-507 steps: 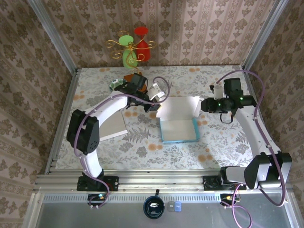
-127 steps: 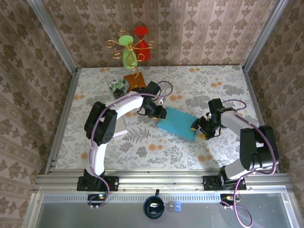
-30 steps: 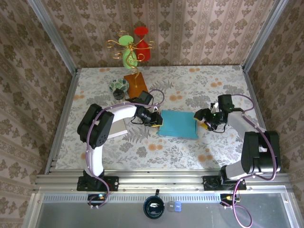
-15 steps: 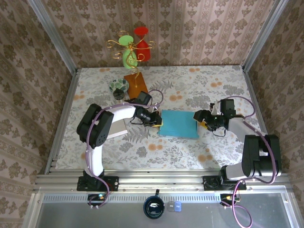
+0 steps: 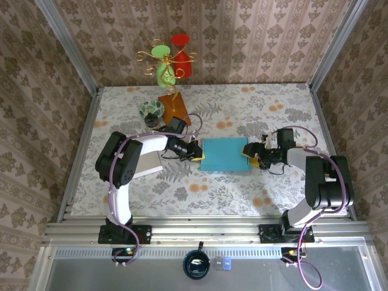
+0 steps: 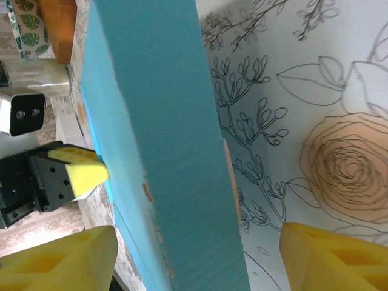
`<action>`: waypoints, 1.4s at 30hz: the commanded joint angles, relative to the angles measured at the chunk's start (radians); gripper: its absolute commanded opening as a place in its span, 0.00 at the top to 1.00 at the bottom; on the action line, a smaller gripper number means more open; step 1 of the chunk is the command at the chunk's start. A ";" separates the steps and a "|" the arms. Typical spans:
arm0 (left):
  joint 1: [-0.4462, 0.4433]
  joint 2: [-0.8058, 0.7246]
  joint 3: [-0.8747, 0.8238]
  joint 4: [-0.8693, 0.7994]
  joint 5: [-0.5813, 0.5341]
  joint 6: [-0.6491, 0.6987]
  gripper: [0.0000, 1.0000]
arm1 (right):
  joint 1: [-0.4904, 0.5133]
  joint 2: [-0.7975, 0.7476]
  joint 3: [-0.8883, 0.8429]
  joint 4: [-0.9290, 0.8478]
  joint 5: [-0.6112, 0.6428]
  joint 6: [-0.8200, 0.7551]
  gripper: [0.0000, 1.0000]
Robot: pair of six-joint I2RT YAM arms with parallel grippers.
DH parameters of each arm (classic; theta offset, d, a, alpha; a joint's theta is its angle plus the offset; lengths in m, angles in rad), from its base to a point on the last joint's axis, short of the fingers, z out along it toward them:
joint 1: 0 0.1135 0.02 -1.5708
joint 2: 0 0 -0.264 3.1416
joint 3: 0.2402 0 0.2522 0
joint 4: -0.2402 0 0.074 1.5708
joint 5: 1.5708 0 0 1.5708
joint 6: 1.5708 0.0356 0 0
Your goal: Fold the paper box
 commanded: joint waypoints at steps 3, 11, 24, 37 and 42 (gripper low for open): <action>0.019 0.049 -0.008 -0.059 -0.060 0.016 0.95 | 0.010 0.034 0.003 0.083 -0.073 0.032 0.30; 0.015 0.057 0.007 -0.048 -0.044 0.017 0.94 | 0.048 0.099 0.030 0.189 -0.139 0.113 0.42; -0.008 -0.101 0.014 -0.032 -0.199 0.112 0.81 | 0.054 0.062 0.083 0.229 -0.190 0.250 0.58; -0.085 -0.442 -0.127 0.219 -0.174 0.570 0.59 | 0.051 -0.063 0.141 -0.004 -0.198 0.485 0.65; -0.178 -0.519 -0.112 0.071 -0.234 0.921 0.39 | 0.047 -0.132 0.134 -0.141 -0.187 0.638 0.66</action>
